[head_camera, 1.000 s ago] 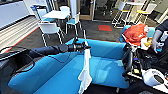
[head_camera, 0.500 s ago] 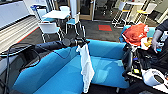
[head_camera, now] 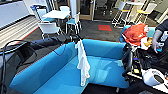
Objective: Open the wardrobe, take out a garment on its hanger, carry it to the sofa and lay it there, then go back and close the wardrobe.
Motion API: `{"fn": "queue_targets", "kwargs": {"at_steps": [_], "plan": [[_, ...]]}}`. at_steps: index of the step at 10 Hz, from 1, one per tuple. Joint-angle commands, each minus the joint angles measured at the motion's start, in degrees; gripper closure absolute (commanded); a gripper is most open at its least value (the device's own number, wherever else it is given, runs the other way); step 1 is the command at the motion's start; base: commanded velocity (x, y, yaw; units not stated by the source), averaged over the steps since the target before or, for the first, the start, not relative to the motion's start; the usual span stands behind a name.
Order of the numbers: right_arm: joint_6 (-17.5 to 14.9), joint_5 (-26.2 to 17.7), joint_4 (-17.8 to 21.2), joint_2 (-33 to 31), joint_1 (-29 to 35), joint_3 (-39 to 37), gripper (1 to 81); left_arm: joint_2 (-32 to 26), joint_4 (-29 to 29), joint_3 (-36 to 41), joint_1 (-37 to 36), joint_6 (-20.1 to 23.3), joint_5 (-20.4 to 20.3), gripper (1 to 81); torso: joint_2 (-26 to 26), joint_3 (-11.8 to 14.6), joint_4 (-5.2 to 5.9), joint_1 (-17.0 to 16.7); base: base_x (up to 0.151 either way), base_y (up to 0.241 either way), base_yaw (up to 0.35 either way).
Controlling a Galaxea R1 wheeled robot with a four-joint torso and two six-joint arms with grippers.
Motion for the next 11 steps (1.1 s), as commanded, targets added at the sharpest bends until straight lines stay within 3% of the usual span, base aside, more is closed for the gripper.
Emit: {"fn": "queue_targets", "kwargs": {"at_steps": [1,4,7,8,10,11], "plan": [[-0.21,-4.10,-0.24,-0.09,-0.52,-0.05,1.0,-8.15,-0.88,2.76,-11.25,0.66,1.83,81.1,0.00,0.00,0.00,0.00,0.000,0.000,0.000],[-0.21,-4.19,-0.41,0.35,-0.52,-0.40,1.0,-14.20,-0.53,3.91,-8.17,1.10,2.18,81.1,0.00,0.00,0.00,0.00,0.000,0.000,0.000],[-0.21,-4.19,-0.50,0.44,-0.61,-0.49,1.0,-16.24,-0.44,6.37,-0.80,1.62,2.01,81.1,0.00,0.00,0.00,0.00,0.000,0.000,0.000],[-0.30,-4.19,-0.50,0.52,-0.61,-0.49,1.0,-15.89,0.95,7.59,2.36,1.98,1.40,81.1,0.00,0.00,4.50,0.00,0.000,0.000,0.000],[-0.30,-4.18,-0.50,0.52,-0.52,-0.49,1.0,-14.13,3.24,7.87,7.11,1.98,0.08,81.1,0.00,0.00,6.48,0.00,0.000,0.000,0.000],[-0.30,-4.10,-0.50,0.52,-0.61,-0.49,1.0,-13.16,4.30,7.42,8.70,1.98,-0.10,81.1,0.00,0.00,8.15,0.00,0.000,0.000,0.000]]}}
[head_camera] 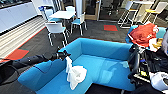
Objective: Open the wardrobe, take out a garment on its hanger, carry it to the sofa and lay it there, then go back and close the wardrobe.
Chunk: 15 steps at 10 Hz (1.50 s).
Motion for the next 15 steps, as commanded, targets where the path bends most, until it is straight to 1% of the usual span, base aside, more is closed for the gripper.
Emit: {"fn": "queue_targets", "kwargs": {"at_steps": [1,2,3,4,5,7,9,10,11,12,13,14,15], "plan": [[-0.27,-3.94,-0.33,-0.44,-0.59,0.43,1.0,1.90,4.07,0.62,-4.57,0.54,-0.65,81.1,0.00,0.00,-0.33,0.00,0.000,0.000,0.000],[-0.27,-3.94,-0.24,-0.44,-0.58,0.43,1.0,2.68,5.31,0.45,-2.72,0.54,-0.74,81.1,0.00,0.00,1.55,0.00,0.000,0.000,0.000],[-0.27,-3.94,-0.42,-0.26,-0.50,0.43,1.0,3.40,6.28,-0.61,-0.78,0.54,-0.83,81.1,0.00,0.00,2.90,0.00,0.000,0.000,0.000],[-0.27,-3.94,-0.50,-0.09,-0.50,0.43,1.0,3.84,6.54,-1.93,0.62,0.54,-1.53,81.1,0.00,0.00,3.25,0.00,0.000,0.000,0.000],[-0.27,-3.94,-0.42,0.00,-0.50,0.17,1.0,3.58,6.63,-3.86,1.85,0.54,-2.85,81.1,0.00,0.00,3.19,0.00,0.000,0.000,0.000],[-0.28,-3.94,-0.42,0.26,-0.50,-0.36,1.0,2.79,6.45,-7.98,2.39,0.45,-2.94,81.1,0.00,0.00,3.19,0.00,0.000,0.000,0.000],[-0.36,-3.85,-0.42,0.53,-0.50,-0.80,1.0,1.47,6.28,-9.49,2.47,0.45,-2.94,81.1,0.00,0.00,3.19,0.00,0.000,0.000,0.000],[-0.36,-3.85,-0.42,0.53,-0.50,-0.80,1.0,0.33,6.28,-9.41,2.73,0.45,-2.94,81.1,0.00,0.00,6.61,0.00,0.000,0.000,0.000],[-0.36,-3.85,-0.42,0.53,-0.50,-0.80,1.0,-0.47,6.28,-9.49,3.00,0.45,-2.94,81.1,0.00,0.00,8.20,0.00,0.000,0.000,0.000],[-0.36,-3.85,-0.42,0.53,-0.59,-0.80,1.0,-1.34,6.36,-9.49,3.61,0.45,-3.02,81.1,0.00,0.00,9.54,0.00,0.000,0.000,0.000],[-0.36,-3.85,-0.33,0.53,-0.50,-0.89,1.0,-2.40,6.54,-9.49,4.40,0.45,-3.46,81.1,0.00,0.00,6.46,0.00,0.000,0.000,0.000],[-0.36,-3.85,-0.33,0.53,-0.50,-0.89,1.0,-3.02,6.63,-9.40,5.46,0.45,-4.17,81.1,0.00,0.00,7.86,0.00,0.000,0.000,0.000],[-0.36,-3.85,-0.42,0.53,-0.59,-0.89,1.0,-3.54,6.71,-9.31,7.13,0.54,-4.52,81.1,0.00,0.00,9.00,0.00,0.000,0.000,0.000]]}}
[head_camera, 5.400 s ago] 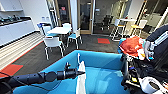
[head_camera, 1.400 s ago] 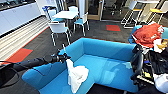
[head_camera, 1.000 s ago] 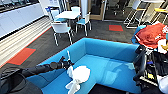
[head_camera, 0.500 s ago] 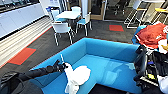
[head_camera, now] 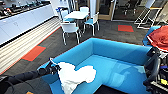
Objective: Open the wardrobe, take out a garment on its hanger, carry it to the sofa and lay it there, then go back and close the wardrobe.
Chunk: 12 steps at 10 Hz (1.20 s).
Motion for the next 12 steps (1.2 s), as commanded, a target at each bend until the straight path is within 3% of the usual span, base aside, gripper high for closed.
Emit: {"fn": "queue_targets", "kwargs": {"at_steps": [1,6,11,12], "plan": [[-0.25,-4.07,-0.44,0.13,-0.89,0.57,1.0,-2.11,0.78,0.96,-4.54,0.34,-0.65,81.1,0.00,0.00,0.00,0.00,0.000,0.000,0.000],[-0.34,-4.07,-0.53,0.66,-0.98,0.57,1.0,-4.47,1.22,0.88,2.33,-0.18,-6.80,81.1,0.00,0.00,-0.02,0.00,0.000,0.000,0.000],[-0.34,-4.07,-0.53,0.83,-1.24,0.57,1.0,-4.48,1.40,2.45,6.72,0.34,-8.65,81.1,0.00,0.02,-0.02,0.00,0.000,0.000,0.000],[-0.34,-4.07,-0.53,0.92,-1.15,0.57,1.0,-3.96,2.27,2.37,7.52,0.34,-9.00,1.0,0.00,0.02,-0.02,0.00,0.000,0.000,0.000]]}}
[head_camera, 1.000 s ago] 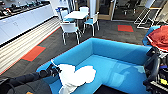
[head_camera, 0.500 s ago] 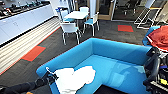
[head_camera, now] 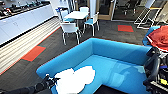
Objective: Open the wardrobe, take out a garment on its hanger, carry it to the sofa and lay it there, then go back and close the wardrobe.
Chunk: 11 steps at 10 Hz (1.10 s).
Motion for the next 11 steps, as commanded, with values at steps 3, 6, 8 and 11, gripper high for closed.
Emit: {"fn": "queue_targets", "kwargs": {"at_steps": [3,6,8,11], "plan": [[-0.26,-4.03,-0.50,0.31,-0.90,0.65,1.0,0.11,7.11,1.43,-3.21,0.50,1.48,1.0,0.00,0.00,0.00,0.00,0.000,0.000,0.000],[-0.18,-4.03,0.11,0.49,-0.72,-0.14,1.0,0.72,24.56,9.49,4.60,0.50,3.76,1.0,0.00,0.00,0.00,0.00,0.000,0.000,0.000],[-0.09,-4.03,0.46,0.75,-0.28,-0.93,1.0,0.19,39.56,17.13,10.92,0.50,5.94,1.0,0.00,0.00,0.00,0.00,0.000,0.000,0.000],[0.18,-3.86,0.29,0.93,-0.19,-1.99,1.0,-0.25,54.31,21.82,22.80,0.50,8.86,1.0,0.00,0.02,0.00,0.00,0.000,0.000,0.000]]}}
